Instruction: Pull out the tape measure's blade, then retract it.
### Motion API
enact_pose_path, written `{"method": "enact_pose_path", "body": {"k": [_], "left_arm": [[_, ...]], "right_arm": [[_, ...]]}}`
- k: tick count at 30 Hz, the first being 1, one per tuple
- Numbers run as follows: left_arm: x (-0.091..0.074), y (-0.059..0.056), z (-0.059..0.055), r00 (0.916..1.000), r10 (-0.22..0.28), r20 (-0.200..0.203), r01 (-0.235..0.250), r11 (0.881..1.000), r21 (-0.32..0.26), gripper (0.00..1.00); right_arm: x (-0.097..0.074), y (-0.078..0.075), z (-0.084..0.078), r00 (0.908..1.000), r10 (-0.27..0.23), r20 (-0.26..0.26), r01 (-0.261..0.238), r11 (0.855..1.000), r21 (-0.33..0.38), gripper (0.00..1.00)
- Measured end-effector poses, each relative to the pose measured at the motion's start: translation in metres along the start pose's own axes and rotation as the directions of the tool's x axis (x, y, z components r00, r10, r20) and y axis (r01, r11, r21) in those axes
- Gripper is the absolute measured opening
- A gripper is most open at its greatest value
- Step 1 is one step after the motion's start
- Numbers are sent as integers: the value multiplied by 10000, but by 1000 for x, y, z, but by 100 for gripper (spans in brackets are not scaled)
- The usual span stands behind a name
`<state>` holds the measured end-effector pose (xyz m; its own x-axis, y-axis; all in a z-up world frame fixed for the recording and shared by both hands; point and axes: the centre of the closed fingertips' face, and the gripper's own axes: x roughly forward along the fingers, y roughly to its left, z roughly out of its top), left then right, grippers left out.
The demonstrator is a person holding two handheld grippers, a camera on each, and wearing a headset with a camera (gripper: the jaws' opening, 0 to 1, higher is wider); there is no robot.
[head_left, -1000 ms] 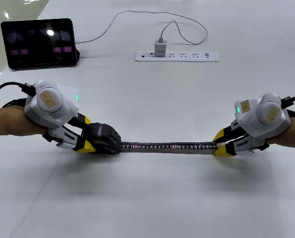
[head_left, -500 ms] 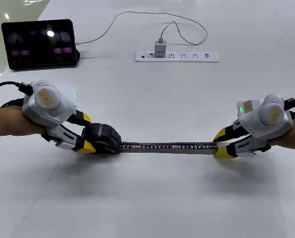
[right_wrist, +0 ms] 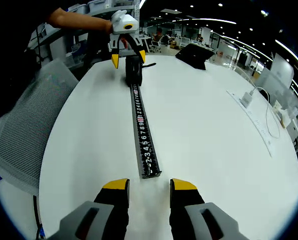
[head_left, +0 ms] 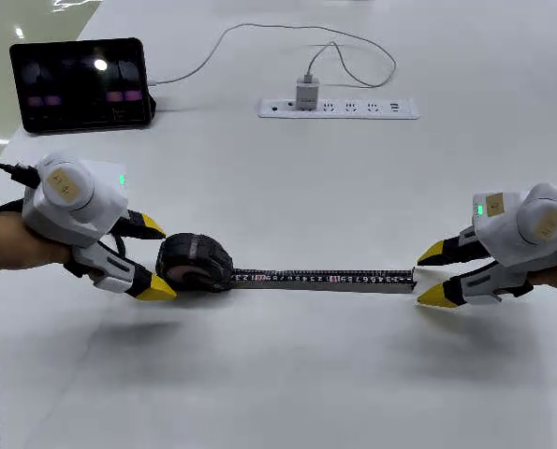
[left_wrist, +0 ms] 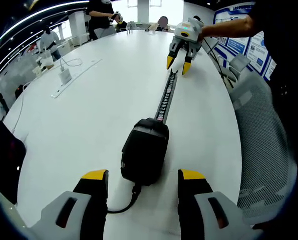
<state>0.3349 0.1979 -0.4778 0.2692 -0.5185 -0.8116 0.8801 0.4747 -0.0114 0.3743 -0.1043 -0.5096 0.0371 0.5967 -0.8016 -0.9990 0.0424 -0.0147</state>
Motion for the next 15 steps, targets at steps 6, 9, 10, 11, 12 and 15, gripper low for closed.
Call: {"method": "enact_pose_path", "body": {"k": [6,9,10,11,12,15], "left_arm": [[-2,-4,-4,9996,190,200,-182,9990,-406,56],[-3,-5,-4,9988,324,373,-299,9975,-646,58],[-4,-7,-4,9984,383,425,-352,9968,-714,58],[-4,-8,-4,9981,414,464,-378,9964,-758,59],[-5,-9,-3,9974,477,543,-429,9954,-853,60],[-7,-12,-3,9957,596,706,-520,9931,-1049,61]], "right_arm": [[-3,4,0,9998,-152,118,149,9997,196,34],[-5,7,0,9996,-192,187,187,9995,262,36],[-6,7,0,9995,-242,219,235,9992,308,37],[-6,8,0,9993,-269,266,259,9989,384,38],[-7,9,0,9991,-310,297,296,9986,443,39],[-8,12,1,9984,-400,392,379,9979,530,42]]}}
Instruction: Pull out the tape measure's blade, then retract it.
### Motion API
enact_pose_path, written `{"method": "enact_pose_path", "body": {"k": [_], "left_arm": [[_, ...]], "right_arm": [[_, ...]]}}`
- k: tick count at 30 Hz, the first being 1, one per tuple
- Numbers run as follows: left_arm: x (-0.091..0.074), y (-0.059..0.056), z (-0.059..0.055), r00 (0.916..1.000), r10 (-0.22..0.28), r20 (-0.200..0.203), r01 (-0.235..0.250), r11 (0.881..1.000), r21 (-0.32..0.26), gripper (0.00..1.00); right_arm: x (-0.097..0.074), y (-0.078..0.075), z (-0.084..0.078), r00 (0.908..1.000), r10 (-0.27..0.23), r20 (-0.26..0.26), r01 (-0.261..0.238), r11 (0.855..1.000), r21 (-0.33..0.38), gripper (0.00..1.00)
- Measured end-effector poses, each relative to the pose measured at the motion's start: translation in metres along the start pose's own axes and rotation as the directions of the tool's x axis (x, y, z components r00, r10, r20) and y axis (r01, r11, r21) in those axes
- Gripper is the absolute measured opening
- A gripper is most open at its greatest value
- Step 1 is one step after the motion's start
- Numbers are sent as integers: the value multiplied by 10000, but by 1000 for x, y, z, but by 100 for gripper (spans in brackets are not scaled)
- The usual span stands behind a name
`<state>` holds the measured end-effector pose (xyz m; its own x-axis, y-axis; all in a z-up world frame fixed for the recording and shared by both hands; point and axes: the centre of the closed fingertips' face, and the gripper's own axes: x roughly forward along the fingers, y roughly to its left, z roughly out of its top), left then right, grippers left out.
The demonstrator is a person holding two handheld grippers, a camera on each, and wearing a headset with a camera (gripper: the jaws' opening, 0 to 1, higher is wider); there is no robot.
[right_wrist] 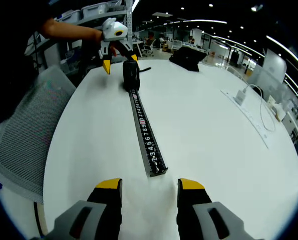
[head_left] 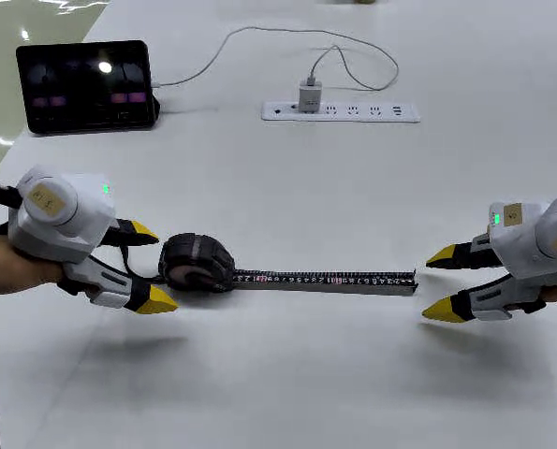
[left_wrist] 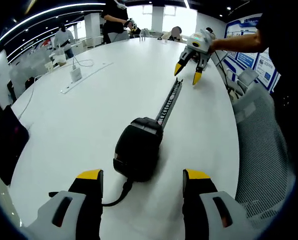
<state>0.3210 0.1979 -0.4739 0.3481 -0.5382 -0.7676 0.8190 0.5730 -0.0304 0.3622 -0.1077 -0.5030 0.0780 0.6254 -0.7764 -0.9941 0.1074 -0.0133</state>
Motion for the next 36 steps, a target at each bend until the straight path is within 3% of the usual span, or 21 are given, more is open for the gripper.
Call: {"method": "enact_pose_path", "body": {"k": [10,25,36], "left_arm": [[-7,-11,-4,9982,437,402,-410,9970,-655,68],[-8,-21,-4,9917,1008,797,-912,9891,-1160,75],[-10,-31,-2,9810,1488,1246,-1260,9766,-1743,79]], "right_arm": [[-4,8,2,9987,-389,336,373,9983,452,50],[-4,19,8,9922,-896,862,795,9902,1146,57],[-7,26,11,9833,-1413,1143,1214,9786,1660,64]]}}
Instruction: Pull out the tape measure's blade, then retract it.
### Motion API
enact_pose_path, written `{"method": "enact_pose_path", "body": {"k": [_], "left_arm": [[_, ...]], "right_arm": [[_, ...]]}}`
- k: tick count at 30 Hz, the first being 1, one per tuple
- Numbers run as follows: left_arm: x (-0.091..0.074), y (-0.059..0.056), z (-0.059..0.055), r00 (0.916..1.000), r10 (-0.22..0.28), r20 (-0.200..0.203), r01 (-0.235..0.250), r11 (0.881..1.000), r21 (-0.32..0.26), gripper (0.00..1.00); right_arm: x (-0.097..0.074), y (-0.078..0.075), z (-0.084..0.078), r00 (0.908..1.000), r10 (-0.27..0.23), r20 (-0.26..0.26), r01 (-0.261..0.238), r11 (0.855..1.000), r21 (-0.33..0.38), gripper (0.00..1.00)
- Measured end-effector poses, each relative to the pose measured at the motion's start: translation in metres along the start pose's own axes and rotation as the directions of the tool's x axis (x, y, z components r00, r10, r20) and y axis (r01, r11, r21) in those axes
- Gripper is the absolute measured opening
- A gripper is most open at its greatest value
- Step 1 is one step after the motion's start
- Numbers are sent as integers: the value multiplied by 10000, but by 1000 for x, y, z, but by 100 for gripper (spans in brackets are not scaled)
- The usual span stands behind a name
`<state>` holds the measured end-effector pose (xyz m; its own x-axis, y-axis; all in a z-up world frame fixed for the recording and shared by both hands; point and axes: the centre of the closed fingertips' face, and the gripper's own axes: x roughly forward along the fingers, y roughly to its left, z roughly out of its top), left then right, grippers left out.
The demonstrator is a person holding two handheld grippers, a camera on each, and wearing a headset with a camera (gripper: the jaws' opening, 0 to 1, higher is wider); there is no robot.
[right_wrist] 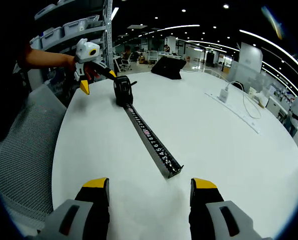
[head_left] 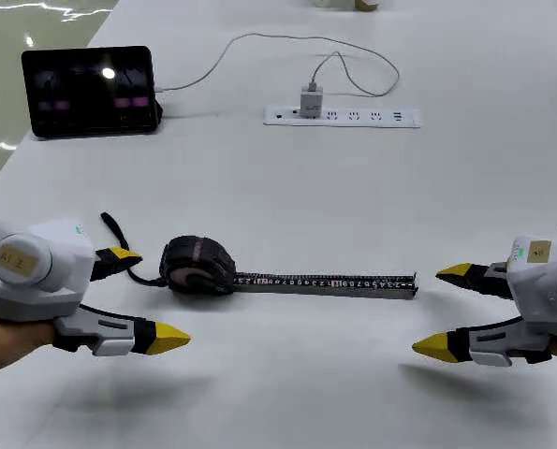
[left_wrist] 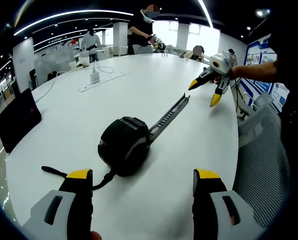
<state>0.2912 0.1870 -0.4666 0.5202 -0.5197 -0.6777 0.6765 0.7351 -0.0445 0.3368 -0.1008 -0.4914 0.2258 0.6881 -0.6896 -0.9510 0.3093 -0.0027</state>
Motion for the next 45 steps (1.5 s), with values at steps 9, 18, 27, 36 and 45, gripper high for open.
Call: {"method": "enact_pose_path", "body": {"k": [9,18,27,36,45], "left_arm": [[-1,-10,0,9994,253,239,-243,9989,-404,81],[-1,-17,-1,9973,614,405,-576,9944,-889,85],[0,-25,0,9958,780,482,-728,9922,-1010,88],[-1,-33,3,9915,1088,716,-995,9874,-1230,92],[-4,-37,4,9873,1362,816,-1236,9820,-1430,97]], "right_arm": [[-2,7,4,9989,-352,309,334,9977,594,68],[-3,12,5,9955,-744,580,668,9900,1243,72],[-6,18,7,9911,-1118,717,1000,9834,1516,76],[-10,25,11,9852,-1457,903,1252,9715,2014,81],[-11,31,14,9810,-1649,1018,1412,9680,2073,87]]}}
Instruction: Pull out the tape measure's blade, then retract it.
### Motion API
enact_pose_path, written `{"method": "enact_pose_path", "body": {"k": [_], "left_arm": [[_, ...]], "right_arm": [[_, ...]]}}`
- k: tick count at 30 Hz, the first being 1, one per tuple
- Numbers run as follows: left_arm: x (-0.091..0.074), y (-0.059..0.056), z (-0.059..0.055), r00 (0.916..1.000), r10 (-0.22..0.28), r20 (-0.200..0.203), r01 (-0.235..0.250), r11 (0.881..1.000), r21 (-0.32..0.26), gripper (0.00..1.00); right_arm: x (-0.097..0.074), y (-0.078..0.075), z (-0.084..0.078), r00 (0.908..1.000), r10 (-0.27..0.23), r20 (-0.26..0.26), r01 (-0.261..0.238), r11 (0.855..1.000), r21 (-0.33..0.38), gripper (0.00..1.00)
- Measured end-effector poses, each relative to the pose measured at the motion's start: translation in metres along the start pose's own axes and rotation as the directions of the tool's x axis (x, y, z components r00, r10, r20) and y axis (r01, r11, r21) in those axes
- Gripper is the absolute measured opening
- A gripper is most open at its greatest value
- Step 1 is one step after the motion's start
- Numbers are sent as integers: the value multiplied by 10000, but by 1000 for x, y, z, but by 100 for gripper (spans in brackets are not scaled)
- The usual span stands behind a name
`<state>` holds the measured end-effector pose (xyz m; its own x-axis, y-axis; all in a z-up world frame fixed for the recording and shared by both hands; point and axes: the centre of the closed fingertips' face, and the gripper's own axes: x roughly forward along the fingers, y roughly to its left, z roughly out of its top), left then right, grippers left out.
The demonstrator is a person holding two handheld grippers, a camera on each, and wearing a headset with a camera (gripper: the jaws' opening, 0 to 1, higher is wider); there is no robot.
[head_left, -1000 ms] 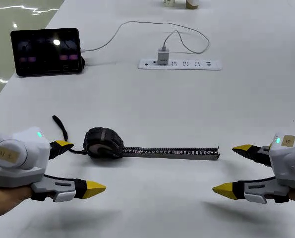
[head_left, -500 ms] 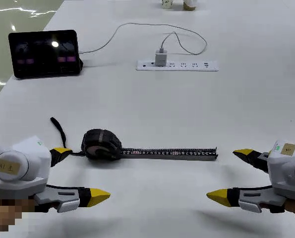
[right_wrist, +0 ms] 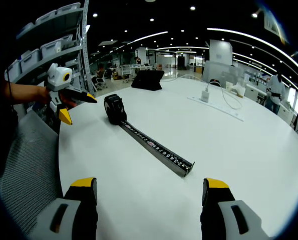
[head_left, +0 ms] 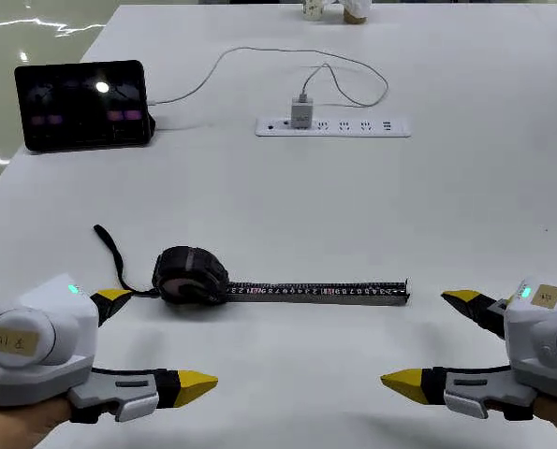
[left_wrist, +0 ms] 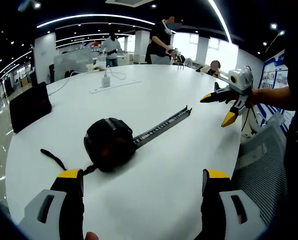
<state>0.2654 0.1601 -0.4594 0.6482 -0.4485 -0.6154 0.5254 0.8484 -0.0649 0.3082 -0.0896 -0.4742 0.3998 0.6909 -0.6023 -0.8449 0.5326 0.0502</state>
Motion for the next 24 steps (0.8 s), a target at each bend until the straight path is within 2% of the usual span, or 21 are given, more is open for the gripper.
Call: {"method": "enact_pose_path", "body": {"k": [12,15,17,24], "left_arm": [[-5,-6,6,9996,190,229,-189,9998,-54,99],[-5,-11,9,9992,259,301,-257,9997,-49,99],[-5,-8,10,9989,325,330,-323,9995,-63,99],[-4,-13,13,9974,577,425,-573,9983,-106,99]], "right_arm": [[-2,12,7,9995,-171,265,172,9999,-3,90],[-1,15,9,9993,-206,301,202,9997,130,91],[-1,17,10,9993,-216,304,211,9997,160,91],[-1,21,18,9978,-441,485,420,9982,436,96]]}}
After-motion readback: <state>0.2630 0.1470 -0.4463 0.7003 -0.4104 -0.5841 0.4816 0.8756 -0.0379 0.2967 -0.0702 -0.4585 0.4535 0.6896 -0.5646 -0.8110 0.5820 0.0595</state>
